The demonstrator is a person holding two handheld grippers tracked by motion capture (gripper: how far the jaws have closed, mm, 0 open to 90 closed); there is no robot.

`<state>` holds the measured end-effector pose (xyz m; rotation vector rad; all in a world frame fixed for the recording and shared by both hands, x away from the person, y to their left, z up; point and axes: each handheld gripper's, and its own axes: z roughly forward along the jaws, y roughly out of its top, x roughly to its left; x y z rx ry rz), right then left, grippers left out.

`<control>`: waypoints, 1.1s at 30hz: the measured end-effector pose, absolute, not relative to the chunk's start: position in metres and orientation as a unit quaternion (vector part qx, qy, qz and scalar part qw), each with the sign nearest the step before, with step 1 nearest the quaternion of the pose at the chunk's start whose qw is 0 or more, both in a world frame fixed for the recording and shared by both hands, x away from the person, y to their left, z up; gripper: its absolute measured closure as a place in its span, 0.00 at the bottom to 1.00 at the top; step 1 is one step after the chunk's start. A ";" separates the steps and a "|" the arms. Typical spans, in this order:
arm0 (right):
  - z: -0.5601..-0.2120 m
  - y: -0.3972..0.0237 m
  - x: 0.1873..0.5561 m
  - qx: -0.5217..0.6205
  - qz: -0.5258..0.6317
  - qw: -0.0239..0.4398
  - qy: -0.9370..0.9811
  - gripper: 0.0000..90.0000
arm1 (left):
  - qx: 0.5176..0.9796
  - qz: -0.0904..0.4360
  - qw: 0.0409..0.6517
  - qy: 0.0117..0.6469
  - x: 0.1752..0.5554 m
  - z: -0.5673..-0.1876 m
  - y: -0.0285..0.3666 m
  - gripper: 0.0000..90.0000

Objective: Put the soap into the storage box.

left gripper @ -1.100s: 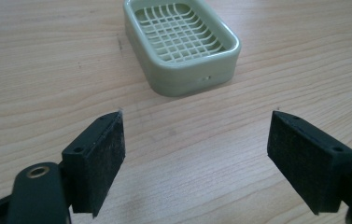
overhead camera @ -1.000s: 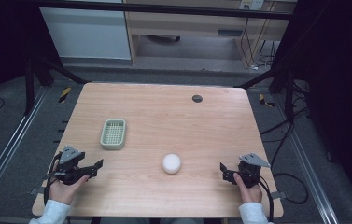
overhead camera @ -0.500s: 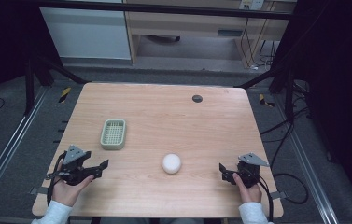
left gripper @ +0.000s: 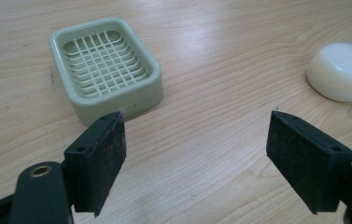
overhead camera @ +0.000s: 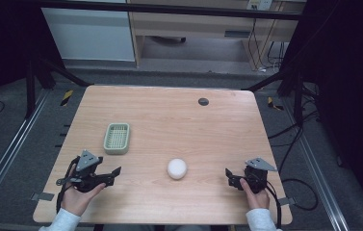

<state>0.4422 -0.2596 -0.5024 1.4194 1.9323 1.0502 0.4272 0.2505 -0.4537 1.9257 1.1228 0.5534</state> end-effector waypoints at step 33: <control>-0.504 -0.259 0.443 0.523 0.389 0.264 0.711 0.04 | 0.789 0.207 0.415 0.402 0.427 -0.444 0.212 0.22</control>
